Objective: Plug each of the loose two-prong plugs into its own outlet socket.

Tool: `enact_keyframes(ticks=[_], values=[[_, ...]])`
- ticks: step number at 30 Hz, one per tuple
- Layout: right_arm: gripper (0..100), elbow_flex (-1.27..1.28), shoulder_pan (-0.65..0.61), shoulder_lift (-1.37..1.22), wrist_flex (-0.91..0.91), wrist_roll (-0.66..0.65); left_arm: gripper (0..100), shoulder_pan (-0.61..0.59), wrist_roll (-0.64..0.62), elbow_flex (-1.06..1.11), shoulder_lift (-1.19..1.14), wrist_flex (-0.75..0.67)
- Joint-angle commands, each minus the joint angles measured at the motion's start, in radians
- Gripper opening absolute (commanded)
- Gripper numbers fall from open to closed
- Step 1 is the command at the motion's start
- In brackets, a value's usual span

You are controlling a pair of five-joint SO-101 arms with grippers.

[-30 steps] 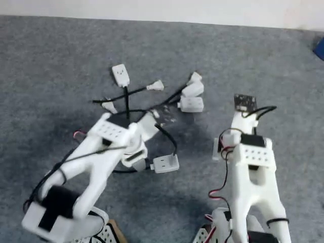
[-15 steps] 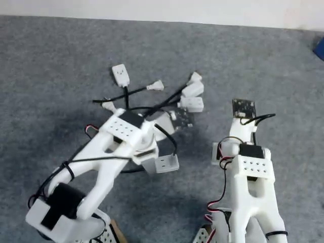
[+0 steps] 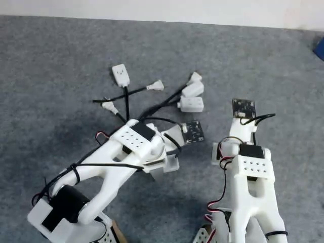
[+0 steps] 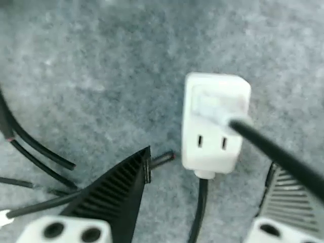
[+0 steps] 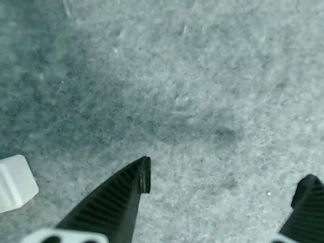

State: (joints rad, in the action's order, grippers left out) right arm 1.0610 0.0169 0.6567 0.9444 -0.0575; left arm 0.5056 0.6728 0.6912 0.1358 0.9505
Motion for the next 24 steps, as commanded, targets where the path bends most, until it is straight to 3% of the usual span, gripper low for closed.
enact_keyframes(ticks=[1,5,12,19,24], values=[[41.4,-0.002,-0.012,0.028,-0.013,-0.006,36,0.015,-0.009,0.013,0.021,-0.061],[41.4,-0.002,-0.012,0.028,-0.012,-0.006,35,0.018,-0.012,0.007,-0.087,-0.107],[41.4,-0.001,-0.012,0.028,-0.01,-0.006,23,0.018,-0.009,-0.102,-0.243,-0.107],[41.4,-0.001,-0.012,0.028,-0.012,-0.006,0,0.01,-0.012,-0.179,-0.249,-0.021],[41.4,0.001,-0.012,0.028,-0.012,-0.006,0,0.007,-0.009,-0.234,-0.248,0.075]])
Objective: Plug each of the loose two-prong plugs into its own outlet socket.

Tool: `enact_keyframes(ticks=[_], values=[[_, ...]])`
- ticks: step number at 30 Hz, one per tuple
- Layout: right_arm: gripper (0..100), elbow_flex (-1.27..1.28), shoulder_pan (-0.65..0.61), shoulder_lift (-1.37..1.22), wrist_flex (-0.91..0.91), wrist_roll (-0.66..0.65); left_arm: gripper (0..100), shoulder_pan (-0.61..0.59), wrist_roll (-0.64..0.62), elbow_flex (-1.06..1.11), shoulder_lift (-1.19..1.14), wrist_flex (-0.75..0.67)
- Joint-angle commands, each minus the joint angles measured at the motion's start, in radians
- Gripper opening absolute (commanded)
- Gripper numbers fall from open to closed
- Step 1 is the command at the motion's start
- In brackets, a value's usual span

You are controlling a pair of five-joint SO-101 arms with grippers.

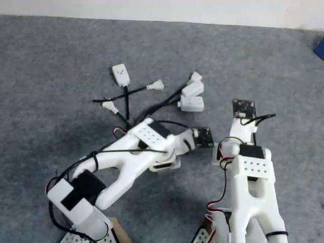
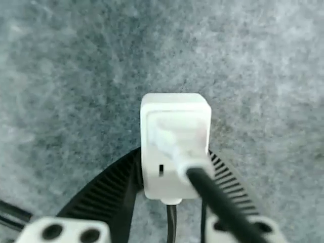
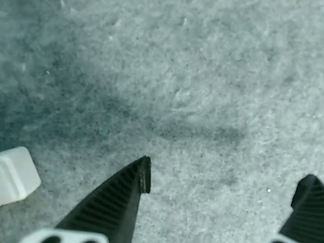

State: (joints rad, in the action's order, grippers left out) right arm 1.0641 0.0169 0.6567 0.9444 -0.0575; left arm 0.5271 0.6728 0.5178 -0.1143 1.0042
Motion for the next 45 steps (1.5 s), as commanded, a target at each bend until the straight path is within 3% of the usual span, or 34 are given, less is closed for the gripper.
enact_keyframes(ticks=[1,8,13,18,26,33,38,45], values=[[41.4,-0.002,-0.012,0.028,-0.012,-0.006,0,-0.015,-0.011,-0.073,0.002,0.041],[41.4,-0.002,-0.012,0.028,-0.012,-0.006,0,-0.024,-0.014,-0.183,0.004,0.189],[41.4,0.016,-0.012,0.028,-0.013,-0.006,0,-0.153,-0.028,-0.308,0.004,0.252],[41.4,0.031,-0.047,0.028,-0.013,-0.006,0,-0.403,-0.041,-0.432,0.004,0.299],[41.4,0.031,-0.047,0.028,-0.013,-0.008,0,-0.911,0.003,-0.578,-0.008,0.292],[41.4,0.033,-0.047,0.028,-0.013,-0.009,0,-1.354,0.034,-0.593,-0.061,0.006],[41.4,0.033,-0.047,0.028,-0.013,-0.008,0,-1.495,0.026,-0.699,-0.255,-0.089],[41.4,0.033,-0.047,0.028,-0.01,-0.008,0,-1.541,-0.017,-1.043,-0.621,-0.086]])
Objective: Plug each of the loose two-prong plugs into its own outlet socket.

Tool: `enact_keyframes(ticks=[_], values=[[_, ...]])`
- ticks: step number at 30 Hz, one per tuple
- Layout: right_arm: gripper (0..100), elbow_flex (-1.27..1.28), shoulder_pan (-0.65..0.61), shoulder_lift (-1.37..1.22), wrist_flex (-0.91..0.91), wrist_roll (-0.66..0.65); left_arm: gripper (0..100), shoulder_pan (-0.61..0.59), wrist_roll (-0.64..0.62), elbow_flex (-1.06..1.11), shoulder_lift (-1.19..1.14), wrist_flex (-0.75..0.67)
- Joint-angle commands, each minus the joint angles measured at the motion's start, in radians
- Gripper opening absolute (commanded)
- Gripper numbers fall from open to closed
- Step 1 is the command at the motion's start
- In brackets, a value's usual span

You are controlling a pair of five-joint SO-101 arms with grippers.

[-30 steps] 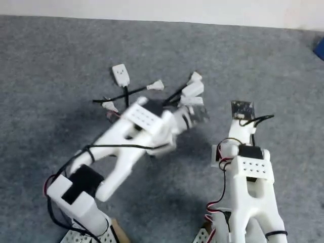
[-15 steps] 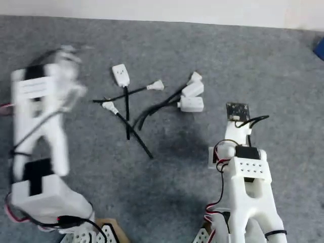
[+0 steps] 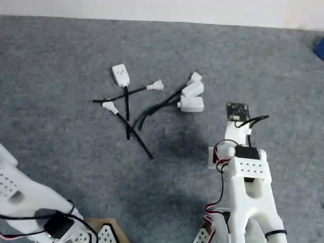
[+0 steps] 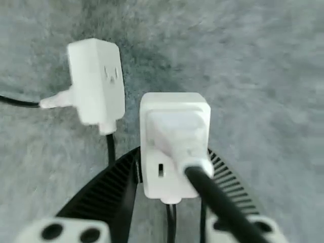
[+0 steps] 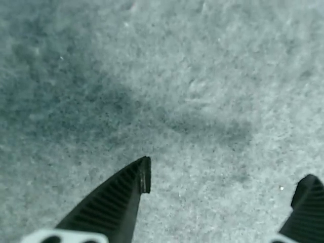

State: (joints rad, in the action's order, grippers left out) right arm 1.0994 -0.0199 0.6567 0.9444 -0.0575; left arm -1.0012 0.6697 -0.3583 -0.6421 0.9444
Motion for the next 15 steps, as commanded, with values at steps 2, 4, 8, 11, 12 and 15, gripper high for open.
enact_keyframes(ticks=[2,4,8,11,12,15], values=[[41.4,-0.002,-0.01,0.028,-0.01,-0.008,0,-0.019,-0.028,-0.26,-0.182,-0.017],[41.4,-0.002,-0.01,0.028,-0.01,-0.008,0,-0.03,-0.04,-0.36,-0.26,0.014],[41.4,-0.001,-0.01,0.028,-0.008,-0.008,7,-0.048,-0.069,-0.562,-0.377,0.109],[41.4,-0.001,-0.01,0.028,-0.008,-0.008,24,-0.044,-0.066,-0.696,-0.415,0.245],[41.4,-0.001,-0.01,0.028,-0.008,-0.008,27,-0.041,-0.066,-0.737,-0.421,0.293],[41.4,-0.001,-0.01,0.028,-0.008,-0.008,26,-0.016,-0.057,-0.852,-0.427,0.425]])
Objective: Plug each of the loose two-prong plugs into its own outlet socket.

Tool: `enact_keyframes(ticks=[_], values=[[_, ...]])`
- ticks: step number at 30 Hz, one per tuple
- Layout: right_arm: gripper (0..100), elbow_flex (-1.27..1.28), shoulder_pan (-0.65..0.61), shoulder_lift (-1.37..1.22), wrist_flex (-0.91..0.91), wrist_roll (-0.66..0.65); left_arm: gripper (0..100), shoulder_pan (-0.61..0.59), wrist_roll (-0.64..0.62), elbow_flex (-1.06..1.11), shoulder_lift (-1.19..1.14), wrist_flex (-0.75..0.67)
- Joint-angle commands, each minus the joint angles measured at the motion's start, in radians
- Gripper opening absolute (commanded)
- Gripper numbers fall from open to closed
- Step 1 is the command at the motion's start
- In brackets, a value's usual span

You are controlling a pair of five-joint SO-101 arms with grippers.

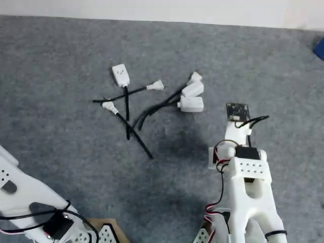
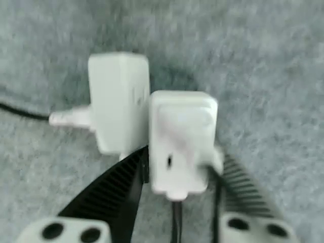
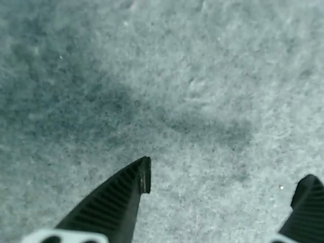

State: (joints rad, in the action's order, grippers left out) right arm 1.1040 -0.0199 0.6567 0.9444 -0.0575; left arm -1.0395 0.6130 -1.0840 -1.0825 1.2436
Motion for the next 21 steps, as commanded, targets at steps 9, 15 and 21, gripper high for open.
enact_keyframes(ticks=[9,15,21], values=[[41.4,-0.005,-0.01,0.028,-0.007,-0.008,25,0.153,-0.052,-0.403,0.016,0.474],[41.4,-0.005,-0.01,0.028,-0.007,-0.008,25,0.367,-0.146,-0.475,0.019,0.531],[41.4,-0.005,-0.01,0.028,-0.007,-0.006,25,0.67,-0.235,-0.467,0.018,0.531]])
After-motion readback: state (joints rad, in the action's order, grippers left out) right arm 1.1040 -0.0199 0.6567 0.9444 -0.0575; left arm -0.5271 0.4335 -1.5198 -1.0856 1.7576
